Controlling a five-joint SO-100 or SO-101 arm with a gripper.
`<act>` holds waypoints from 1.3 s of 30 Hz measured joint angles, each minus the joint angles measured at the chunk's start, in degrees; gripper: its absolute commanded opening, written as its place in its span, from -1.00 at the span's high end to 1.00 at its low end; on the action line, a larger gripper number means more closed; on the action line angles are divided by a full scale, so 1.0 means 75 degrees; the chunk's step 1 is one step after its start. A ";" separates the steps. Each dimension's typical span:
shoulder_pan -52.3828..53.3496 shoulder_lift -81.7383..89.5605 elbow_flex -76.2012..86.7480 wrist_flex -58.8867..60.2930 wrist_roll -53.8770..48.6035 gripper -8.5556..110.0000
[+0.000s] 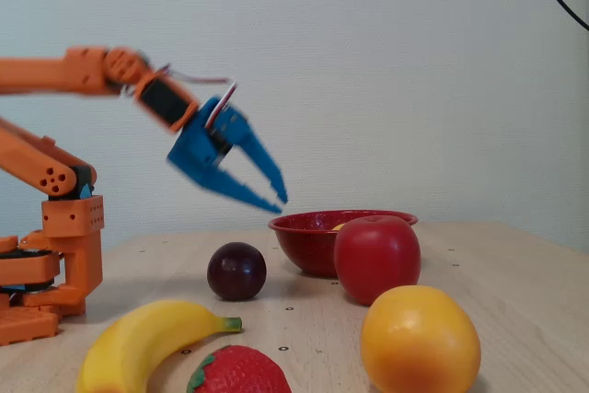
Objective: Put the lemon in the red bowl.
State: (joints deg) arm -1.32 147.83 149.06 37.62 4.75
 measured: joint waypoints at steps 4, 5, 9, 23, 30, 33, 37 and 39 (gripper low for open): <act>-0.0316 0.1371 0.1922 -0.0598 0.0223 0.85; -0.0375 0.1688 0.2320 -0.0691 0.0223 0.85; -0.0516 0.2578 0.3363 -0.0715 0.0223 0.85; -0.0492 0.4324 0.3891 0.0645 -0.0023 0.85; -0.0492 0.4840 0.3914 0.1734 -0.0105 0.85; -0.0492 0.4852 0.3914 0.1734 -0.0129 0.84; -0.0492 0.4852 0.3914 0.1734 -0.0129 0.85; -0.0492 0.4852 0.3914 0.1734 -0.0176 0.85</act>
State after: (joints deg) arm -5.01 184.22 178.42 50.62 3.43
